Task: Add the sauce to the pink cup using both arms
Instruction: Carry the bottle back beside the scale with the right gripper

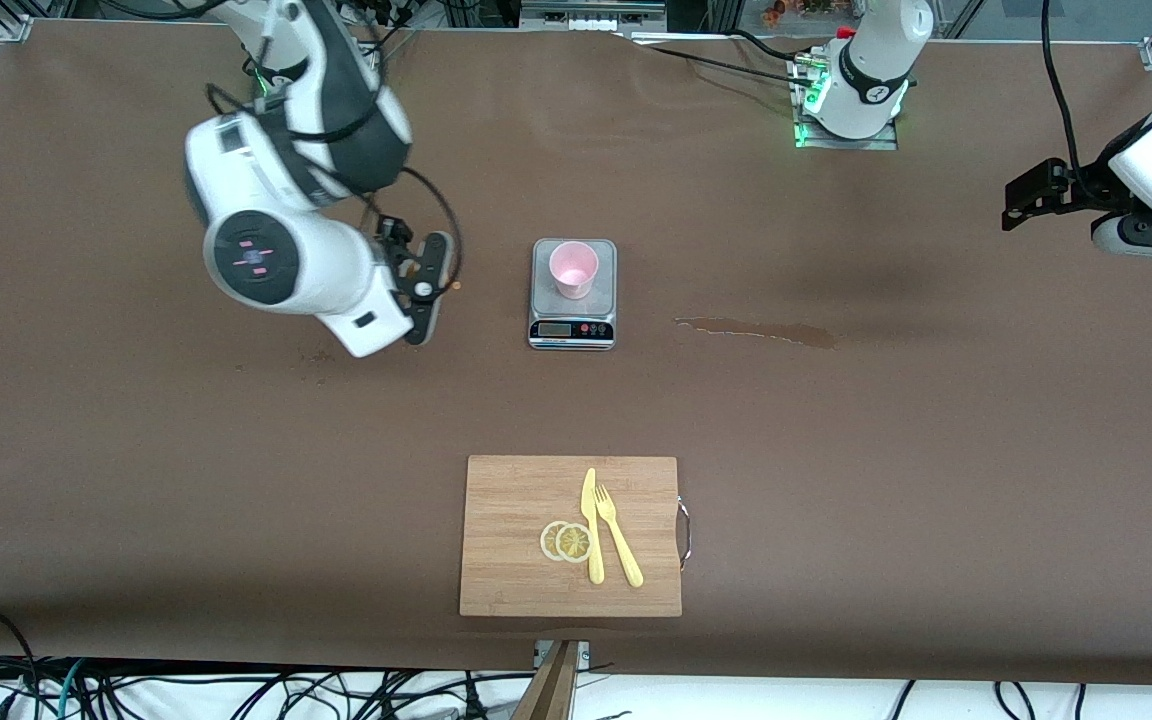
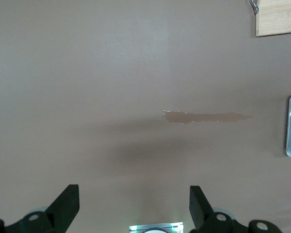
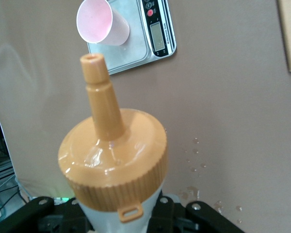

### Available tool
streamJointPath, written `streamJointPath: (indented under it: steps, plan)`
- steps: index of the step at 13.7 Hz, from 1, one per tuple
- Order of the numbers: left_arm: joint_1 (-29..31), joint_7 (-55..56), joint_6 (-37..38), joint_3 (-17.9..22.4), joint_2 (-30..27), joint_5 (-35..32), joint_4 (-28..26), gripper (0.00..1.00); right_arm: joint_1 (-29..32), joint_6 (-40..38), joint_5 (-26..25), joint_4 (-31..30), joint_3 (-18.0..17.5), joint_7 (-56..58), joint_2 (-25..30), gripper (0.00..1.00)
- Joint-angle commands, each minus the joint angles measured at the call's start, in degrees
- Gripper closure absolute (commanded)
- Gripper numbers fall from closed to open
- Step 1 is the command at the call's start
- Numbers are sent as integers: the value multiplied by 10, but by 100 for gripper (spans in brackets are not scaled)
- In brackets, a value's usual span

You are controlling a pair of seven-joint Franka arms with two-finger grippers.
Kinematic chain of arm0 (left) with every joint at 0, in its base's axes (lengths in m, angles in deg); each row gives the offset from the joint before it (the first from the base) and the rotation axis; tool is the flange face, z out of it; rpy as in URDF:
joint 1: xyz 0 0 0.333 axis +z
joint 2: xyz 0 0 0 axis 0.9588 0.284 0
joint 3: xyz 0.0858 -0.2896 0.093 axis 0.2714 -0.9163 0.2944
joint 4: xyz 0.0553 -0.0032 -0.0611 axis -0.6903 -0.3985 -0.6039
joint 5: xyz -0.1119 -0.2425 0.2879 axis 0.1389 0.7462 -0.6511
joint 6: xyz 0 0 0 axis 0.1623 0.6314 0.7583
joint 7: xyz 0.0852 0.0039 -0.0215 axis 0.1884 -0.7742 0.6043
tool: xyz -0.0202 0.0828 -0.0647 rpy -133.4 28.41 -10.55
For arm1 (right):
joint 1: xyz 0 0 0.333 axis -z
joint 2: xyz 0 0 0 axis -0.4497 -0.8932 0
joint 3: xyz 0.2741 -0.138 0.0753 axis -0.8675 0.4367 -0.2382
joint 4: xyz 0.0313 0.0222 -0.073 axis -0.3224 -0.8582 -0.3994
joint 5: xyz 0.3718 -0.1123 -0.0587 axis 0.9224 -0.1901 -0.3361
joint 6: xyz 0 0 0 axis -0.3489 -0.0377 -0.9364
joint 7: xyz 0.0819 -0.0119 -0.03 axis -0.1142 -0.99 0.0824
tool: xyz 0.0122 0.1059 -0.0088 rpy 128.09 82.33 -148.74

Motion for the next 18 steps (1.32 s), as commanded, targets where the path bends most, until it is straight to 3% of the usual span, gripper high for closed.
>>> streamJointPath:
  steps: [1,11,18]
  plan:
    - [3,-9,12,0,4,2,14,0,59,26,40,-74,-8,92,60,88]
    - [7,-6,32,0,3,15,14,0,277,68,187,-207,-8,504,67,88]
    - [10,5,25,0,15,41,15,0,360,98,274,-277,-8,721,-10,88]
